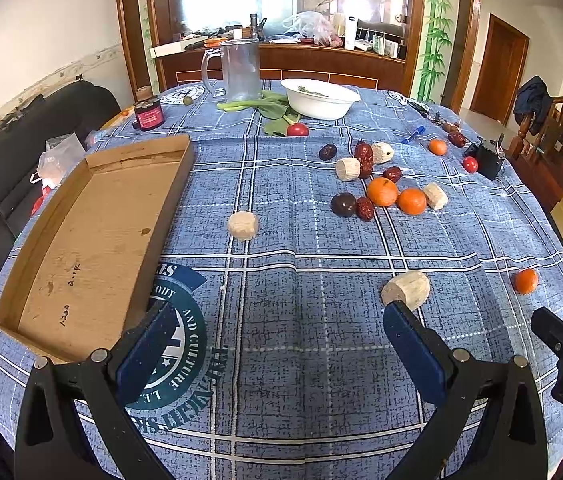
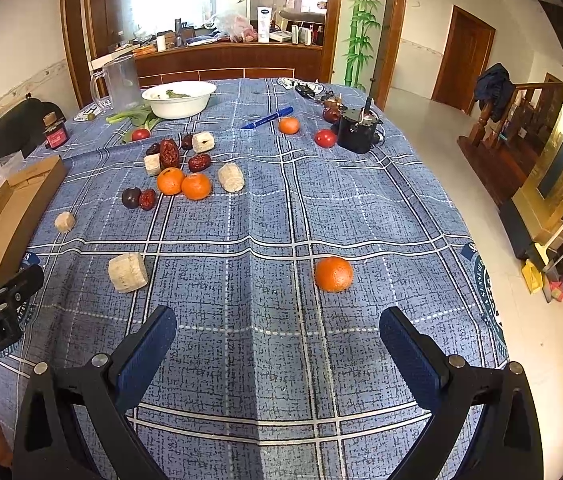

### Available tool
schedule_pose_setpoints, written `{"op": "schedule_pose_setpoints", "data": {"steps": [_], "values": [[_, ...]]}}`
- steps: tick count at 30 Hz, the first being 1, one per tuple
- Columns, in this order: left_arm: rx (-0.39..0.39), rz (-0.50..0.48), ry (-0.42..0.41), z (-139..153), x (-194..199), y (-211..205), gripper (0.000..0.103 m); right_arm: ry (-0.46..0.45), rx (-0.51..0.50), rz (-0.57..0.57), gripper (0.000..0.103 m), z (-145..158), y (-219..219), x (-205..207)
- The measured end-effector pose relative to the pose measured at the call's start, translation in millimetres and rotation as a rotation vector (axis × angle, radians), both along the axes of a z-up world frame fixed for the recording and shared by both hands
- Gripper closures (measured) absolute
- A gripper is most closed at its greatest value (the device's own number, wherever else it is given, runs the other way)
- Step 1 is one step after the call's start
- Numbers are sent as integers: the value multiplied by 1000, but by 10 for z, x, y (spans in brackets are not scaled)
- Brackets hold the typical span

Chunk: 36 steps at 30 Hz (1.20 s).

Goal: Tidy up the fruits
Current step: 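Grasp the cream root slice with the left tool while the right tool grasps the orange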

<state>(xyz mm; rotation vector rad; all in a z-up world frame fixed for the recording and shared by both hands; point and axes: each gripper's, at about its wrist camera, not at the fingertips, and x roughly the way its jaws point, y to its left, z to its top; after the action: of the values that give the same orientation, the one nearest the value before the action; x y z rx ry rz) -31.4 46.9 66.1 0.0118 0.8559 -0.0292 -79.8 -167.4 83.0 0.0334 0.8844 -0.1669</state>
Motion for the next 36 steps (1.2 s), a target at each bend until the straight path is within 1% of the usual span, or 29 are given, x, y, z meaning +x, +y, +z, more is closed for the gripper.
{"op": "schedule_pose_setpoints", "data": {"steps": [5, 9, 11, 13, 16, 17, 20, 22, 24, 26, 28, 29, 30, 31, 32, 34, 35, 36], "values": [[1, -28, 32, -30, 26, -64, 0, -14, -8, 0, 1, 26, -128, 9], [7, -99, 96, -109, 104, -236, 0, -23, -44, -49, 1, 47, -414, -19], [5, -128, 115, -128, 143, -339, 0, -18, -52, -79, 1, 30, -568, -38], [4, -154, 141, -156, 203, -461, 0, -3, -45, -112, 1, -14, -717, -52], [10, -172, 175, -220, 290, -631, 0, 15, -15, -128, 1, -73, -846, -47], [20, -184, 196, -269, 332, -707, 0, 19, -7, -124, 1, -90, -871, -37], [68, -173, 237, -392, 401, -860, 0, 16, -3, -90, 1, -108, -889, 12], [63, -168, 250, -429, 407, -880, 0, 19, 10, -57, 1, -133, -888, 83], [65, -157, 239, -423, 401, -883, 0, 24, 38, -14, 1, -177, -877, 184], [55, -147, 239, -420, 414, -870, 0, 40, 32, 24, 1, -251, -828, 312], [56, -142, 251, -449, 436, -873, 0, 65, 19, 64, 12, -337, -766, 421], [60, -138, 259, -472, 450, -873, 0, 78, 14, 81, 15, -380, -738, 463], [57, -134, 272, -496, 472, -871, 0, 94, 6, 91, 24, -426, -720, 507], [47, -129, 285, -520, 499, -865, 0, 110, 4, 99, 36, -469, -712, 542], [31, -124, 297, -540, 518, -852, 1, 124, 18, 114, 41, -509, -712, 575], [-8, -110, 332, -591, 569, -817, 10, 139, 33, 128, 58, -565, -728, 603], [-9, -102, 334, -596, 582, -818, 14, 137, 49, 139, 60, -583, -739, 598], [-12, -98, 318, -572, 585, -819, 23, 127, 60, 147, 62, -585, -754, 597]]}}
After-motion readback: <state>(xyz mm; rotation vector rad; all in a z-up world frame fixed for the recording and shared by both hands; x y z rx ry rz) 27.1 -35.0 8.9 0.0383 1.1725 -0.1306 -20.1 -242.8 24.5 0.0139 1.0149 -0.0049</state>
